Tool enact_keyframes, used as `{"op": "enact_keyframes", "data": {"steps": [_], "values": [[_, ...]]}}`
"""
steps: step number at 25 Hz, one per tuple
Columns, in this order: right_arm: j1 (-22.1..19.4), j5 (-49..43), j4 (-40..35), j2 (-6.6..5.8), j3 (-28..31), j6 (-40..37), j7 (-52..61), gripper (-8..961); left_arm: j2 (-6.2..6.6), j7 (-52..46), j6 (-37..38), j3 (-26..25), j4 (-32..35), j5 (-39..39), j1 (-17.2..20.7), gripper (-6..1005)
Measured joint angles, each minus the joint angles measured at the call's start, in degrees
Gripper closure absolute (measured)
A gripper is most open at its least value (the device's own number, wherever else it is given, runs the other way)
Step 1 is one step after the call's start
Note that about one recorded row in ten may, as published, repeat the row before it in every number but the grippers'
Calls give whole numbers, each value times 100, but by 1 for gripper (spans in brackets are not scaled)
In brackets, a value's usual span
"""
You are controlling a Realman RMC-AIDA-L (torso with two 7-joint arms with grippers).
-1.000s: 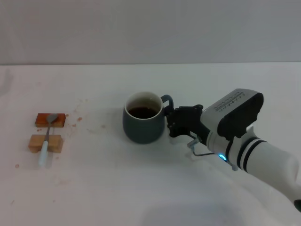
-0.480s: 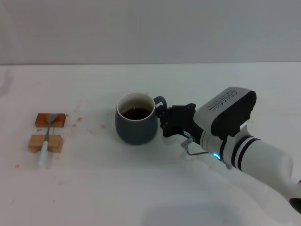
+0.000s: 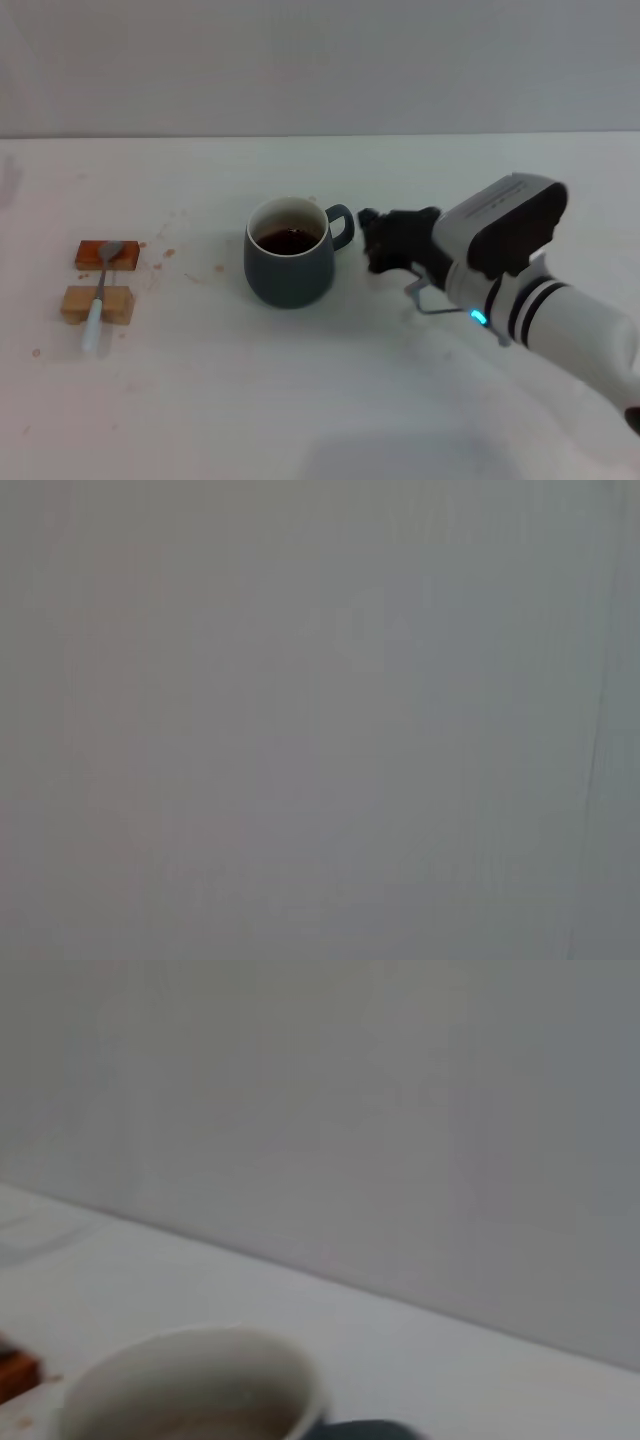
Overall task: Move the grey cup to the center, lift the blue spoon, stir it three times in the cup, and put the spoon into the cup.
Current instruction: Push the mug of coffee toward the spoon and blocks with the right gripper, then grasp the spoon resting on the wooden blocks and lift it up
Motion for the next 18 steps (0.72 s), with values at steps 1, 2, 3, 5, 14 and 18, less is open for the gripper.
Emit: {"op": "enact_keyframes", "data": {"steps": [1,2,3,5,14,18], "values": [[0,0,0,0,0,0,0,931,0,0,0,0,0,0,0,159],[-35,-7,-32,-10,208,4,-84,931,0,0,0,0,0,0,0,159],[-35,-7,-32,-10,208,4,-84,931,2,-97,12,0,-38,24,63,159],[-104,-9,-95,-13,549,2,-363,931,11,-219,19,1,-52,42,126,159],[-467,-18,-139,-29,1691,-139,-1109,928,7,-486,13,492,-63,52,397,159],[-747,-26,-123,-53,2354,-410,-1493,926,-11,-633,-3,961,-65,52,579,159]]}}
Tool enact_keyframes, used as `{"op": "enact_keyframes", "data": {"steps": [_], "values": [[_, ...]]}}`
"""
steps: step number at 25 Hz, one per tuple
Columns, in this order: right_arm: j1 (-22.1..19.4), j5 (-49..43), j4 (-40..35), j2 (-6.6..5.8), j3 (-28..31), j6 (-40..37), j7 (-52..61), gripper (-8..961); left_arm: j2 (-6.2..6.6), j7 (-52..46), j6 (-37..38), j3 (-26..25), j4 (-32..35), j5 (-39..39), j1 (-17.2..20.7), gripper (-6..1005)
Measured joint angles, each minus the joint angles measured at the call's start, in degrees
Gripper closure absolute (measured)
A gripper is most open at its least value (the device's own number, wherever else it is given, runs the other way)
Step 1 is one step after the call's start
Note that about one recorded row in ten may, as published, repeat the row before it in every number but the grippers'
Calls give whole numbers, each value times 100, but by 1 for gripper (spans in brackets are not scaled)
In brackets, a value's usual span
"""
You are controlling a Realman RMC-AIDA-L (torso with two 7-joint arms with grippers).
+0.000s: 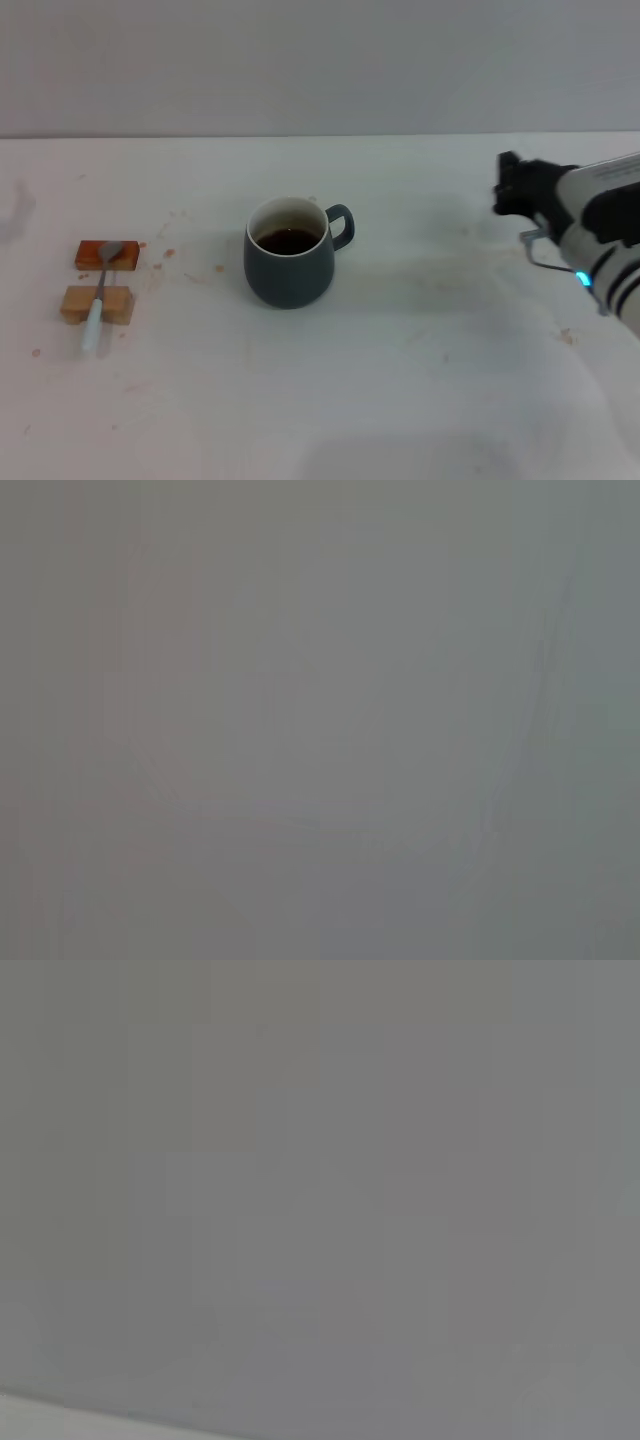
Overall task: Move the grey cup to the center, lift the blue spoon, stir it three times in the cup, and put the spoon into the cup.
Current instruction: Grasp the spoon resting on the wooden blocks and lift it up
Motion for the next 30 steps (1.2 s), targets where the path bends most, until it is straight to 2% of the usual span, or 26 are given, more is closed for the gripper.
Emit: {"op": "enact_keyframes", "data": {"steps": [3,8,13,16,17,18,19,20,21,22,23,26,27,28,30], "values": [[-152,0,29,-1,320,-210,-239,928,-46,24,78,332,0,-38,199,158],[-302,5,27,-5,655,-580,-340,926,-73,32,175,587,1,-47,391,158],[-217,3,-126,-11,767,-621,-344,924,-84,40,306,1049,42,-150,709,158],[-127,3,-223,-13,782,-623,-345,924,-83,192,342,1453,21,-499,886,158],[-67,2,-281,-17,788,-625,-346,924,-83,421,350,1939,6,-897,1025,158],[-67,2,-281,-17,788,-625,-346,924,-83,421,350,1939,6,-897,1025,158],[11,4,-362,-21,790,-626,-347,924,-84,644,349,2534,24,-1423,1178,158],[47,6,-397,-21,789,-626,-347,924,-84,766,350,2900,64,-1755,1261,158],[47,6,-397,-21,789,-626,-347,924,-84,766,350,2900,64,-1755,1261,158],[135,10,-489,-22,791,-625,-348,924,-84,1052,310,3560,249,-2388,1466,158],[135,10,-489,-22,791,-625,-348,924,-84,1052,310,3560,249,-2388,1466,158],[215,13,-552,-24,793,-614,-349,924,-83,1686,28,4625,903,-3304,1931,158],[238,13,-555,-28,795,-606,-350,924,-79,2242,-274,5283,1480,-3970,2305,158],[238,13,-555,-28,795,-606,-350,924,-79,2242,-274,5283,1480,-3970,2305,158],[257,11,-557,-30,796,-597,-351,924,-66,2632,-426,5741,1837,-4387,2541,158]]}}
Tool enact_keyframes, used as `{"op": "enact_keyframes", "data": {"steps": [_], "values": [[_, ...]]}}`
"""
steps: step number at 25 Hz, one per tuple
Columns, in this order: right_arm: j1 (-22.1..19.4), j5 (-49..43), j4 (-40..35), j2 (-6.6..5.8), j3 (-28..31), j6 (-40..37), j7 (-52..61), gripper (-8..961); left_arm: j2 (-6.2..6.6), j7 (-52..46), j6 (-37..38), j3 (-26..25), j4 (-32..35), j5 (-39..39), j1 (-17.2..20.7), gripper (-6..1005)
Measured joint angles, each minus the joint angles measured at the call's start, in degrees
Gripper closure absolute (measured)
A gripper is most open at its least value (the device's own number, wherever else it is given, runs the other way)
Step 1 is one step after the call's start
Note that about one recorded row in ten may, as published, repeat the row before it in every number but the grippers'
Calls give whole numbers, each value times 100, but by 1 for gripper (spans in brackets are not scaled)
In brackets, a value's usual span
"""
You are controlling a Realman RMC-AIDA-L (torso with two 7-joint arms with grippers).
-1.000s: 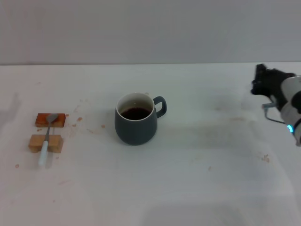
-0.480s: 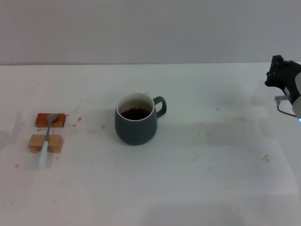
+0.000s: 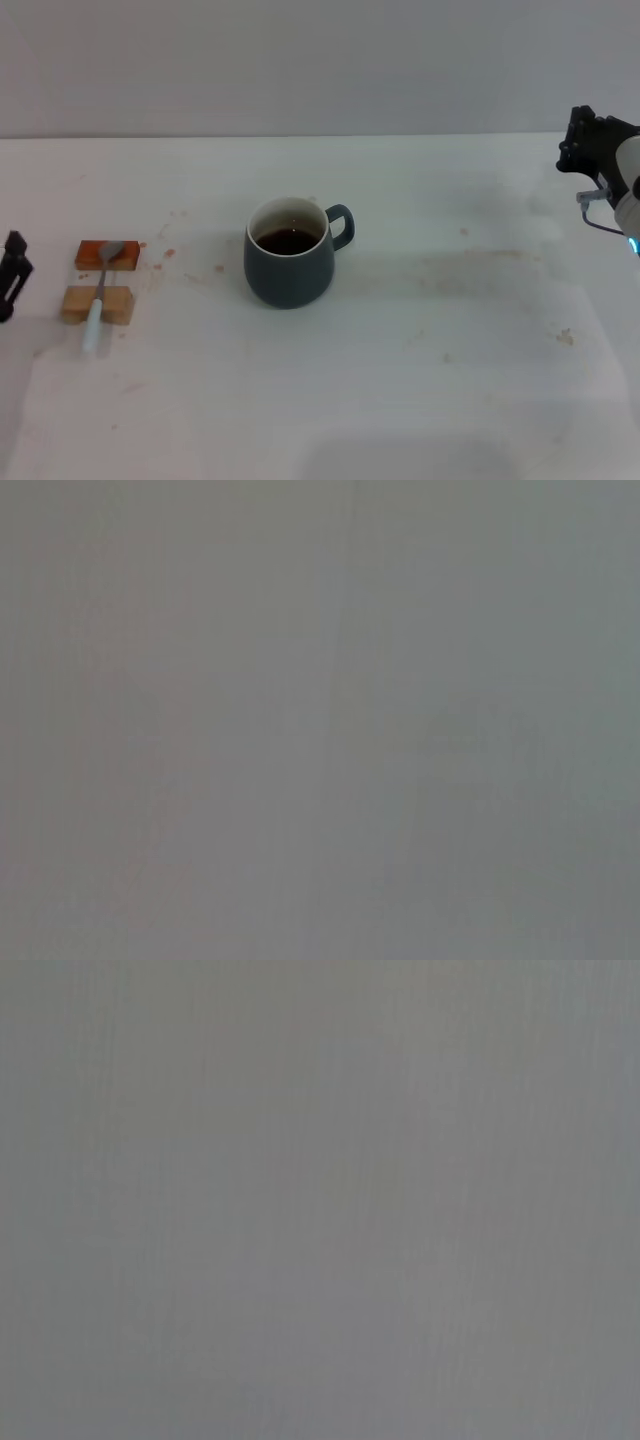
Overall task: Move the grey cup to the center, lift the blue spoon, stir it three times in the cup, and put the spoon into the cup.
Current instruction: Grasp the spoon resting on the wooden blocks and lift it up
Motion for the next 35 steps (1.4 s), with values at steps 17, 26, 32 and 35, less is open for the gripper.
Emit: {"op": "enact_keyframes", "data": {"steps": [17,26,32,35], "values": [[66,4,-3,-10,79,25,-158,924,19,1785,-140,2337,810,-2296,792,159],[65,-5,31,-9,80,78,-161,924,-13,2500,119,3239,691,-3658,470,159],[53,-5,56,-9,65,148,-162,924,-17,2508,185,3521,466,-4054,210,159],[50,-7,67,-9,62,160,-167,924,-17,2482,200,3528,407,-4070,202,159]]}}
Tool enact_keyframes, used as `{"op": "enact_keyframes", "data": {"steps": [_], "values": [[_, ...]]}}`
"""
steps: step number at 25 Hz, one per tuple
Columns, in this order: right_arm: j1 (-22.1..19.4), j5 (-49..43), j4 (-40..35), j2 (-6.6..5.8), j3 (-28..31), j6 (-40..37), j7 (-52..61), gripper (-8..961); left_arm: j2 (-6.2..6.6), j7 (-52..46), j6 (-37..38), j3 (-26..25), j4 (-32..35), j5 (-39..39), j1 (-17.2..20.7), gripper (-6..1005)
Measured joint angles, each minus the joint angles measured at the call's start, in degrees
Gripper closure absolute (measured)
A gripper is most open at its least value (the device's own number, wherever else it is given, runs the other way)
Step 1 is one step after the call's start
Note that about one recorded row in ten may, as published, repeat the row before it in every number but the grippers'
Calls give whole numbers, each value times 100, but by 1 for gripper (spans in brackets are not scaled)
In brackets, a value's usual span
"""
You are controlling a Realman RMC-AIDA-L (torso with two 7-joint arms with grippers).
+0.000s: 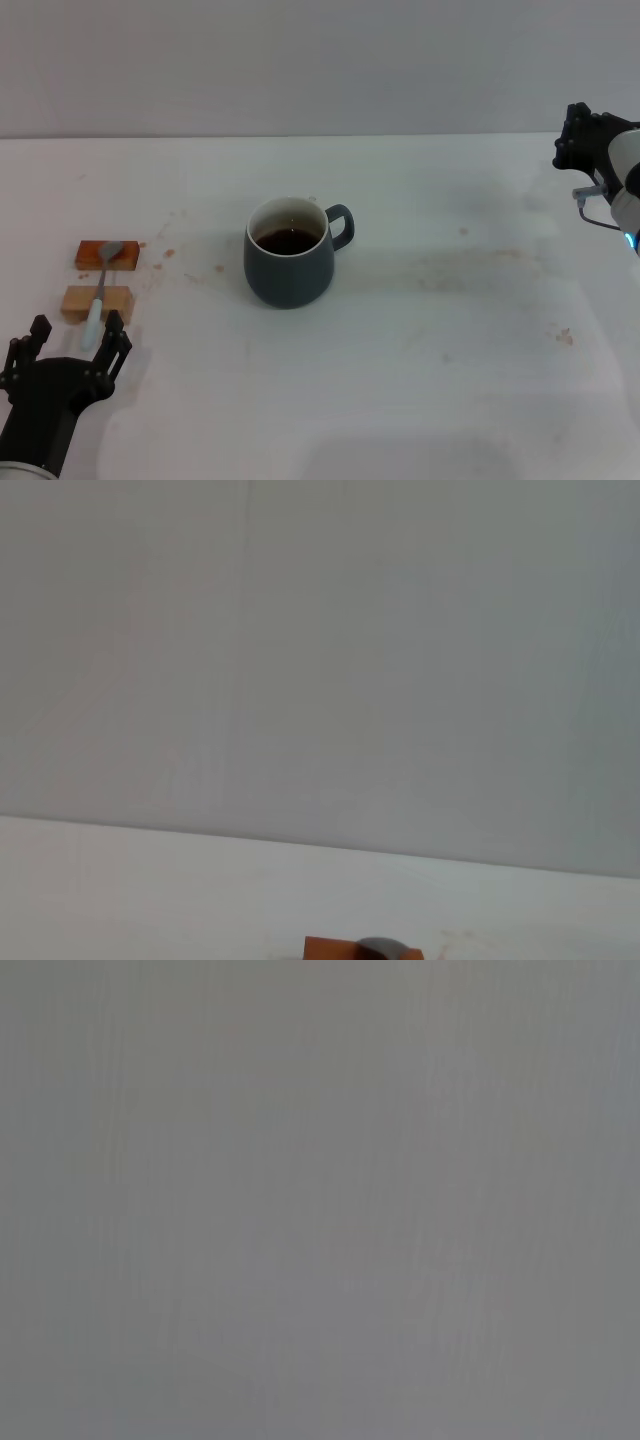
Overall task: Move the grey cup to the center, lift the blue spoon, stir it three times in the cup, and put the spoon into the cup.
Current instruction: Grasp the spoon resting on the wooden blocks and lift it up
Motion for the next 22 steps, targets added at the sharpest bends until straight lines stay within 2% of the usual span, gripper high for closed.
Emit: {"op": "enact_keyframes", "data": {"steps": [8,22], "values": [[-31,-5,186,1,-9,94,-143,924,0,-224,21,71,-248,-77,-68,159],[-169,-5,444,27,17,194,-293,924,0,-584,-10,141,-669,-101,-453,159]]}}
